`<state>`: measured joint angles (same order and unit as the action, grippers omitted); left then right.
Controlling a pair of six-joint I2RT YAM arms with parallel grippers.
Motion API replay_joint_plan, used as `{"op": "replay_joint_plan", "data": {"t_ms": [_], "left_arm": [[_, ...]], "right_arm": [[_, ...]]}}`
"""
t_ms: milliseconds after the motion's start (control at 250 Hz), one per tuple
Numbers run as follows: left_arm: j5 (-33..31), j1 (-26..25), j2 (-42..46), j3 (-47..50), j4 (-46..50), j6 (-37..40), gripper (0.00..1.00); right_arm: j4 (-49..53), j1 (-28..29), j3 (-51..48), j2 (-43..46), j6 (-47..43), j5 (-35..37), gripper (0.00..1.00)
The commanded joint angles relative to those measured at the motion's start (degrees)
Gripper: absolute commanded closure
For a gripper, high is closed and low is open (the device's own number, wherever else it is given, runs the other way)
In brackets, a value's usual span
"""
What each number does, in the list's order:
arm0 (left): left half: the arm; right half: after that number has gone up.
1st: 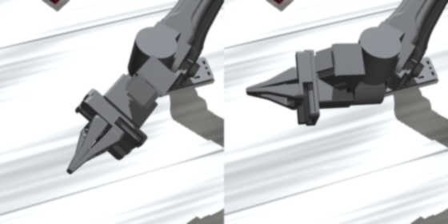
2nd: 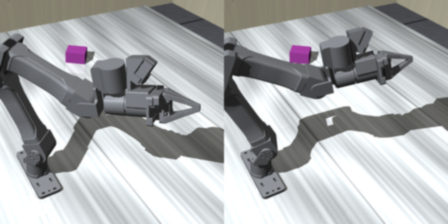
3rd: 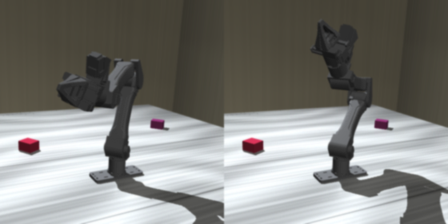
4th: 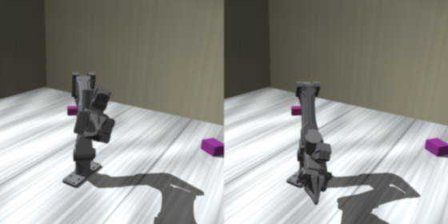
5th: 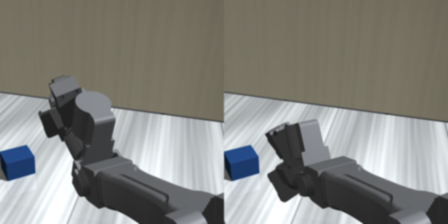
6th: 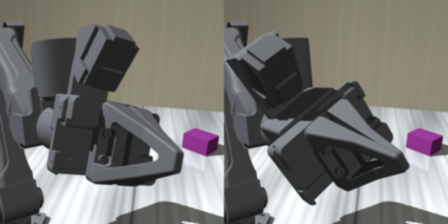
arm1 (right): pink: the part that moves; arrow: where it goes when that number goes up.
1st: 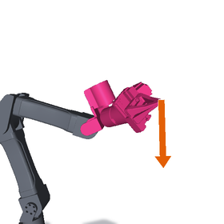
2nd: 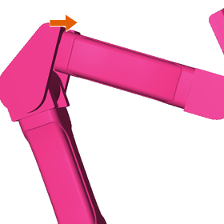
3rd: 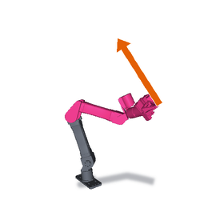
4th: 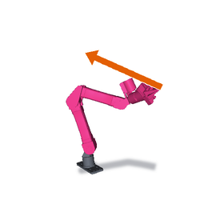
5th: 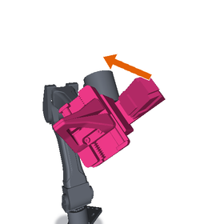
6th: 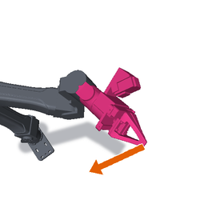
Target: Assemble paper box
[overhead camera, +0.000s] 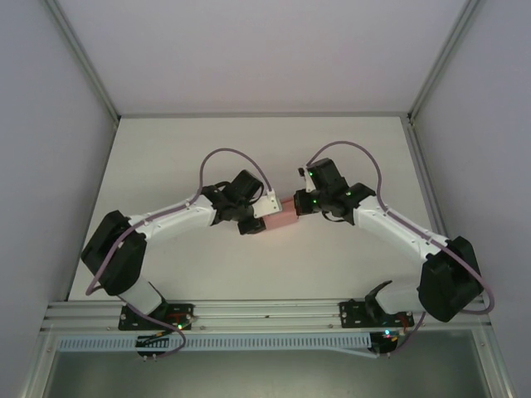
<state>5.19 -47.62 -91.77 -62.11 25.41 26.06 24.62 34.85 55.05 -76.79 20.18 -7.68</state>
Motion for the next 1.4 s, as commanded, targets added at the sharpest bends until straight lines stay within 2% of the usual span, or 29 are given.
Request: {"op": "replay_joint_plan", "data": {"t_ms": [0,152,315,535,874,966,1106,1150,1210,1298,1394], "left_arm": [[0.5,0.0,-0.8,-1.4,0.5,0.9,0.71],[0.2,-0.1,-1.0,-1.3,0.7,1.2,0.71],[0.1,0.0,-1.5,-1.7,1.0,1.6,0.72],[0.0,0.1,-2.3,-1.9,0.6,1.3,0.72],[0.1,0.0,-0.7,-3.1,-0.1,-0.1,0.60],[0.0,0.0,0.0,-3.6,-0.2,-0.6,0.54],[-0.2,0.0,1.3,-5.1,0.4,-2.0,0.30],[-0.1,0.0,2.1,-5.4,0.3,-2.6,0.28],[-0.2,0.0,3.1,-5.3,0.0,-3.5,0.19],[-1.1,-0.1,5.1,-4.8,-0.7,-6.1,0.15],[-5.5,-0.2,7.8,-3.6,-0.7,-12.1,0.14]], "right_arm": [[-3.4,-0.1,-4.3,0.9,-4.8,-0.3,1.00],[-9.8,0.0,-11.7,3.3,-10.8,1.5,1.00],[-8.8,0.0,-13.6,4.5,-13.7,6.8,1.00],[-11.0,0.6,-14.2,3.9,-13.2,3.4,1.00],[-10.0,3.0,-13.1,1.8,-9.5,7.4,1.00],[-10.7,3.5,-14.5,2.0,-8.4,8.4,1.00],[-10.5,3.8,-14.2,2.9,-6.1,9.4,1.00],[-9.3,4.1,-13.4,3.1,-4.9,10.7,1.00],[-8.0,4.6,-12.2,3.0,-3.7,11.4,1.00],[-6.9,5.8,-10.8,3.0,-2.0,12.2,1.00],[-5.5,6.9,-9.5,2.9,-0.2,13.4,1.00]]}}
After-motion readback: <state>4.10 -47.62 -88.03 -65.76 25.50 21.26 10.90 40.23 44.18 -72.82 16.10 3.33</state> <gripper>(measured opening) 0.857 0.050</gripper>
